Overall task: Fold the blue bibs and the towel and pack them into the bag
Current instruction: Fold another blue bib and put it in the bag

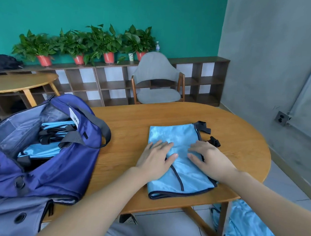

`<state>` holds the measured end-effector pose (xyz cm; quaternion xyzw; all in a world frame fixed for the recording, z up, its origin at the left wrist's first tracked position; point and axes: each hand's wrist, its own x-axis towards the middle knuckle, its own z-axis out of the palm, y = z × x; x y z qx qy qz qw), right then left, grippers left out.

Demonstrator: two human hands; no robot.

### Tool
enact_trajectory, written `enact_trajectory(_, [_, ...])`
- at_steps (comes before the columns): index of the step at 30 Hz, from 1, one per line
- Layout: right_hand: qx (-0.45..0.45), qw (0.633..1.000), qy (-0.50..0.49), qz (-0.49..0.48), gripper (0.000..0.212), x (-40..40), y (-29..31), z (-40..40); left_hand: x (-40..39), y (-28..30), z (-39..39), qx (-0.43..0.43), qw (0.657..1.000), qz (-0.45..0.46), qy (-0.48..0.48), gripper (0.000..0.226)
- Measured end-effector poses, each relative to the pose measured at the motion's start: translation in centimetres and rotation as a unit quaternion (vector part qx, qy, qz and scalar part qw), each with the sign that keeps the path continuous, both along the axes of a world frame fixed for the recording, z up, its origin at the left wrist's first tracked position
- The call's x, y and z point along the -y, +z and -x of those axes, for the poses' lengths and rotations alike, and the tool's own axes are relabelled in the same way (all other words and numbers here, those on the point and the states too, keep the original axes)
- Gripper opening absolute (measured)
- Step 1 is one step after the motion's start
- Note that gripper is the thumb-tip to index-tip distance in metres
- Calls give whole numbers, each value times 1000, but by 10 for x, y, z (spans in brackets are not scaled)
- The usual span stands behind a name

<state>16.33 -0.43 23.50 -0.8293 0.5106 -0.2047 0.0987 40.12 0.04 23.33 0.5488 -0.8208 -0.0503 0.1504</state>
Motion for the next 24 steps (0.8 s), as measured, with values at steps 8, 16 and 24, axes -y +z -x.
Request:
enact_trajectory(8, [50, 998, 25, 8, 38, -77, 3, 37, -62, 9, -24, -89, 993, -12, -75, 40])
enact_trajectory(16, [28, 998, 36, -48, 55, -90, -5, 45, -87, 0, -32, -106, 992, -42, -60, 41])
enact_trajectory(24, [29, 999, 18, -39, 69, -92, -27, 53, -95, -13, -28, -48, 995, -52, -70, 83])
